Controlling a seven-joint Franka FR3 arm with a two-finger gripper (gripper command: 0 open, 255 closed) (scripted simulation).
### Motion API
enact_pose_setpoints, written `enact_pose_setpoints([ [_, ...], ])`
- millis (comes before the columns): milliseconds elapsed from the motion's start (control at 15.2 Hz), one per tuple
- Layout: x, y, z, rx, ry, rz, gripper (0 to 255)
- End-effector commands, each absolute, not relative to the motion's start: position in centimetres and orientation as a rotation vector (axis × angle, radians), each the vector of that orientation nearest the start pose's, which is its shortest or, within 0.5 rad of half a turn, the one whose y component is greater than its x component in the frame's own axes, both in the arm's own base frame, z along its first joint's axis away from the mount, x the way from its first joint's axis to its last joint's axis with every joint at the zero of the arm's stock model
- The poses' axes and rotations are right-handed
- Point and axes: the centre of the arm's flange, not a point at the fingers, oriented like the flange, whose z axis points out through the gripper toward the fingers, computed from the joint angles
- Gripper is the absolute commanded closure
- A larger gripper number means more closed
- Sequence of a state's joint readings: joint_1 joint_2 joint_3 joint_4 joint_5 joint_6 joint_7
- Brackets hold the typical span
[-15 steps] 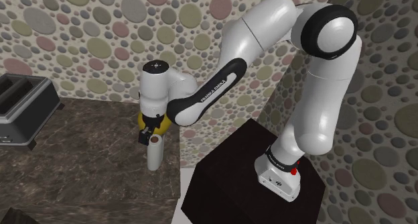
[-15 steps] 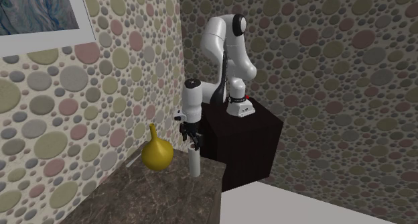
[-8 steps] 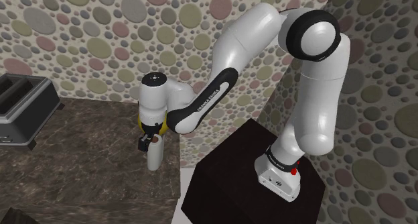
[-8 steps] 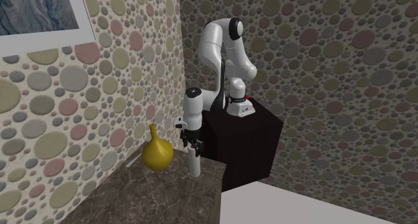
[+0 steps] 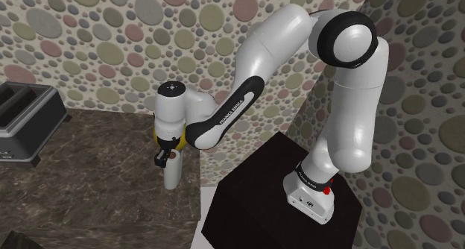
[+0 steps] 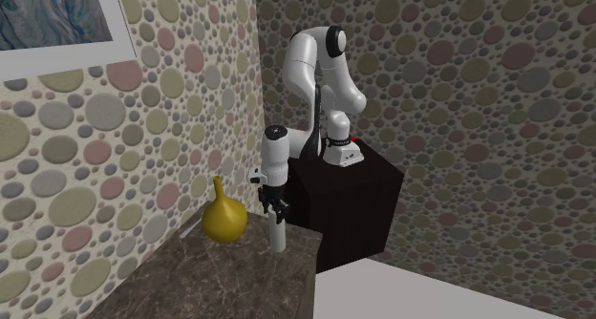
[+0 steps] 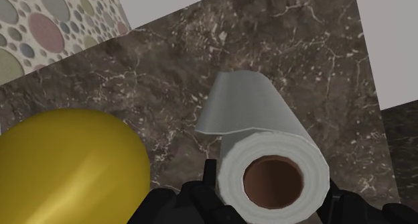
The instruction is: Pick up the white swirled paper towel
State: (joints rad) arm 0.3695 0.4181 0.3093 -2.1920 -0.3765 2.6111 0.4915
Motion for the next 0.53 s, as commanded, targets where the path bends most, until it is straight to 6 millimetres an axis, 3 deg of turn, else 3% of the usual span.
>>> enact_pose_setpoints([
  [0,42.9,35.8,20.2,-3.089,-0.758,-0.108,255],
  [132,42.8,35.8,20.2,-3.089,-0.758,-0.108,255],
  [462,42.8,35.8,22.8,-3.089,-0.758,-0.108,255],
])
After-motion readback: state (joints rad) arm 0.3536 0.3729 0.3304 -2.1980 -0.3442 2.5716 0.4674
